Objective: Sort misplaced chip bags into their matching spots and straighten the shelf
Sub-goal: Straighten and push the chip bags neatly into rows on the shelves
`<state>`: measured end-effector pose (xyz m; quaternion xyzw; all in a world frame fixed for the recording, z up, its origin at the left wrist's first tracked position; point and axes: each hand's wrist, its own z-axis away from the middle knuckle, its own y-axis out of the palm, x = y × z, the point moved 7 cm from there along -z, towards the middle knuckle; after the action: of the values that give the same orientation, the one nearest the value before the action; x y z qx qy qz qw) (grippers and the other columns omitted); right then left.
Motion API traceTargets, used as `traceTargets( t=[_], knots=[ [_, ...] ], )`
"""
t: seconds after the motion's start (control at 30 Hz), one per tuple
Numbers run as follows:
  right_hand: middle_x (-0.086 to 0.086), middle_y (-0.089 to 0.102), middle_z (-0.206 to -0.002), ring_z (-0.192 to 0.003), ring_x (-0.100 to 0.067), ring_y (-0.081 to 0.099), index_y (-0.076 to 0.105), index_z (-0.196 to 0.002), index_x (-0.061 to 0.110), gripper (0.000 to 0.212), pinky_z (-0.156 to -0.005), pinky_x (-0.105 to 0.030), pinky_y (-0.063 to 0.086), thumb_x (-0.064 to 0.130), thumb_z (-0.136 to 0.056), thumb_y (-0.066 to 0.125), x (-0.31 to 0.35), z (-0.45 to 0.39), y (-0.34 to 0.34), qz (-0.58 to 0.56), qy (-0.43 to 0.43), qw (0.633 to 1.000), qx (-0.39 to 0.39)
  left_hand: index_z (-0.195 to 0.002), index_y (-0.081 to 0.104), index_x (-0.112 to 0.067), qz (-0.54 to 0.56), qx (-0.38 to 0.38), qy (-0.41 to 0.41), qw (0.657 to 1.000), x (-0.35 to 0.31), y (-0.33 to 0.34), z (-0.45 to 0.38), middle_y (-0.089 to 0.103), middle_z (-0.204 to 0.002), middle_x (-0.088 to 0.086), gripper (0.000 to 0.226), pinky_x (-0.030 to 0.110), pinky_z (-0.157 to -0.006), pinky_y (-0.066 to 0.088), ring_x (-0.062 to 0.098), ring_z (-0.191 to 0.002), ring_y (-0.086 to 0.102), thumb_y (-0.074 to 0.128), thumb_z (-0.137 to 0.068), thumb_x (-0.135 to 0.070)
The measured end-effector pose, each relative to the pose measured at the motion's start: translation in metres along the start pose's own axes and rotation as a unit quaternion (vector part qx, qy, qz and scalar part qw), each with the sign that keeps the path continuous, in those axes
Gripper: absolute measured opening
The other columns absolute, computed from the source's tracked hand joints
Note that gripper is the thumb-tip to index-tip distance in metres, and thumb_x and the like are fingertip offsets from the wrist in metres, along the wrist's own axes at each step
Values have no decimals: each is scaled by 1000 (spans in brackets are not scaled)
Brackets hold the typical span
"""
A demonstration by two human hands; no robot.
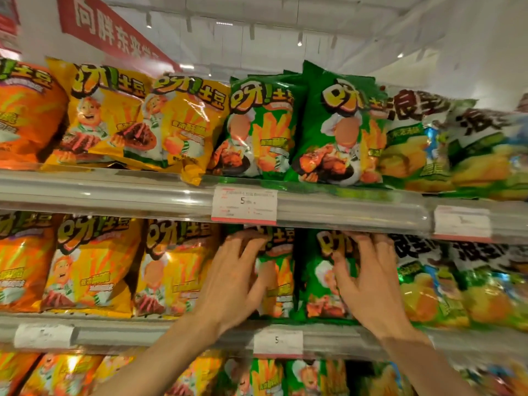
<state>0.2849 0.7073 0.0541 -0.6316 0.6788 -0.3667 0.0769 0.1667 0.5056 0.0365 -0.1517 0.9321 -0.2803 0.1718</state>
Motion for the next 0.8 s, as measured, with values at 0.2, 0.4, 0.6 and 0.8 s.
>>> traceTargets(
  t=[0.2,0.4,0.6,0.8],
  knots=[
    [10,20,-152,-141,-14,25,28,-142,44,68,-108,-26,26,48,-86,66,-60,-9,-20,-72,2,986,150,-146,24,-47,69,138,-74,985,-55,61,-24,41,-135,0,60,37,-101,46,22,-123,50,50,-93,-58],
    [33,24,-146,-141,-7,32,9,-125,79,88,-114,-42,37,63,-68,74,-90,-27,4,-202,16,929,311,-152,13,-45,135,220,-140,956,-66,96,-48,58,-91,-9,84,19,-61,44,7,-72,59,66,-87,-55],
    [21,37,-146,-134,-6,42,18,-137,62,99,-109,-39,43,58,-62,82,-97,-37,15,-234,34,910,340,-136,28,-54,234,230,-182,927,-65,101,-58,48,-136,-20,79,25,-97,49,6,-115,58,81,-79,-42],
    [20,44,-143,-126,-7,52,28,-136,57,98,-108,-40,45,54,-57,86,-103,-36,14,-251,49,912,321,-139,21,-53,189,226,-162,942,-66,101,-60,32,-147,-18,93,20,-104,31,1,-132,32,85,-72,-49]
  ],
)
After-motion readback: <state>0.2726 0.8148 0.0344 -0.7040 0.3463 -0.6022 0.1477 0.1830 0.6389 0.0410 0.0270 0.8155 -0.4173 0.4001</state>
